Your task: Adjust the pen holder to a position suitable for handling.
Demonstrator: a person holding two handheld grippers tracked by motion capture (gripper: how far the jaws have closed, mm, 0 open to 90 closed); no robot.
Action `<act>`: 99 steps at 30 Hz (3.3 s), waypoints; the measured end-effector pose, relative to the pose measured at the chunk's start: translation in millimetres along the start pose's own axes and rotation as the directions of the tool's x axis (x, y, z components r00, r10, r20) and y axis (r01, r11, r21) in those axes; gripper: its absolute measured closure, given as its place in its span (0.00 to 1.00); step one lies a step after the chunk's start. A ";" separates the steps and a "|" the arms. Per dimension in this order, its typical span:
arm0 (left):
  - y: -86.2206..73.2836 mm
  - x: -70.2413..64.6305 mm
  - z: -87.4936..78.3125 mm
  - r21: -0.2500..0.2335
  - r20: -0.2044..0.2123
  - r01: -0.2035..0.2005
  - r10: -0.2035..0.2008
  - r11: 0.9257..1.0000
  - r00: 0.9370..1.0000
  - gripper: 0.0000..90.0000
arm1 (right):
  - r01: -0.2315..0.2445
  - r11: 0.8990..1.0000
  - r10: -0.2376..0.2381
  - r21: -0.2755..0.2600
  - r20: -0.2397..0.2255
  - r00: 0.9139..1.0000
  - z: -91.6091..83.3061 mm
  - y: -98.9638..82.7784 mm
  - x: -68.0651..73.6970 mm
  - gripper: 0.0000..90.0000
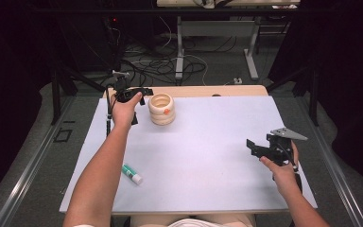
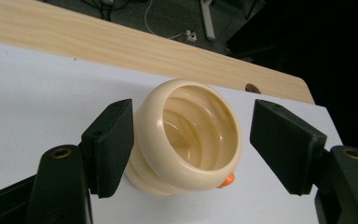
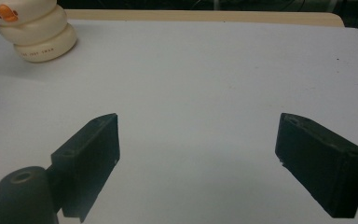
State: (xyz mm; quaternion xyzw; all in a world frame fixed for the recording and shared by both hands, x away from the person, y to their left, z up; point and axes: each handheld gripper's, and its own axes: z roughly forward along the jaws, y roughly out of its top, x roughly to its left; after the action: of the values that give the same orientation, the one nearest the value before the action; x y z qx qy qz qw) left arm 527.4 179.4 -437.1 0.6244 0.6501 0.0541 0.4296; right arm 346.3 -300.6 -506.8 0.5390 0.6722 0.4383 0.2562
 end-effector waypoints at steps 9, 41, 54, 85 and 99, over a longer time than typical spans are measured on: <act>-1.6 11.9 22.6 0.086 -0.024 0.073 -0.071 0.994 0.997 0.36 | -0.007 1.000 0.007 0.002 -0.002 1.000 0.7 -0.4 0.1 0.16; -10.8 19.0 54.1 0.183 -0.033 0.209 -0.206 0.961 0.978 0.60 | -0.031 0.999 0.031 0.009 -0.030 0.999 0.6 -0.8 -4.1 0.16; -10.2 18.3 51.7 0.184 -0.043 0.267 -0.264 0.946 0.964 0.72 | -0.036 0.999 0.036 0.013 -0.027 0.999 1.1 -1.1 -3.6 0.16; -32.4 -29.3 35.0 0.305 0.039 0.109 -0.127 0.946 0.991 0.73 | -0.033 0.999 0.033 0.012 -0.034 0.999 0.5 -0.4 -2.5 0.16; -54.5 -54.5 26.9 0.370 0.093 0.032 -0.071 0.929 0.993 0.73 | -0.021 1.000 0.021 0.005 -0.031 0.999 0.2 0.5 -3.1 0.16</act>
State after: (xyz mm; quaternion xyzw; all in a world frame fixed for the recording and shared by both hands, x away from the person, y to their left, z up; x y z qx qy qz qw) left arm 494.5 108.4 -460.3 0.6785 0.6416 -0.1126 0.3397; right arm 347.6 -303.4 -506.8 0.5395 0.6716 0.4477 0.2398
